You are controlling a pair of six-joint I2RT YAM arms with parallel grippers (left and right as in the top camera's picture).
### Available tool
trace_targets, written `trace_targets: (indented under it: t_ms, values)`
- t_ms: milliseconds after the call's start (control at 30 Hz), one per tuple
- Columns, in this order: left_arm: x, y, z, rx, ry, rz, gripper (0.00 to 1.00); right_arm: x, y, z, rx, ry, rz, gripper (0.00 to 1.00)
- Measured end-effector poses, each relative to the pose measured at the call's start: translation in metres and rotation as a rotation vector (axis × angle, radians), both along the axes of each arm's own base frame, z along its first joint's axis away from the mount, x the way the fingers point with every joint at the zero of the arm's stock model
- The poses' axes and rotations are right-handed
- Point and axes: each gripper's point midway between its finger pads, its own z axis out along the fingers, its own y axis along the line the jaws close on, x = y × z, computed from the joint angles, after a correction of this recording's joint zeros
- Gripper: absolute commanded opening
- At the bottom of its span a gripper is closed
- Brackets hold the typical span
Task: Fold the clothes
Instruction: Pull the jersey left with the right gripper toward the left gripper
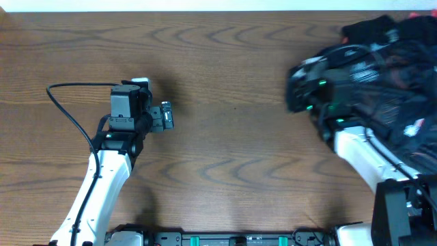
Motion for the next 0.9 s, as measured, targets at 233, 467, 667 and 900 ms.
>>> trace_targets:
  t_ms: [233, 467, 667, 900]
  values:
    - [0.000, -0.001, 0.000, -0.006, 0.000, -0.006, 0.98, -0.092, 0.137, -0.001, 0.076, 0.061, 0.517, 0.13]
    - [0.000, -0.003, 0.000, -0.015, 0.001, -0.013, 0.98, -0.097, 0.135, -0.010, 0.006, 0.063, 0.523, 0.76]
    - [0.002, -0.014, 0.004, -0.059, -0.015, -0.052, 0.98, -0.059, 0.088, -0.009, -0.074, 0.041, 0.284, 0.83]
    - [0.004, -0.033, 0.008, -0.110, -0.036, -0.120, 0.98, -0.021, -0.039, 0.036, -0.099, -0.004, -0.188, 0.88]
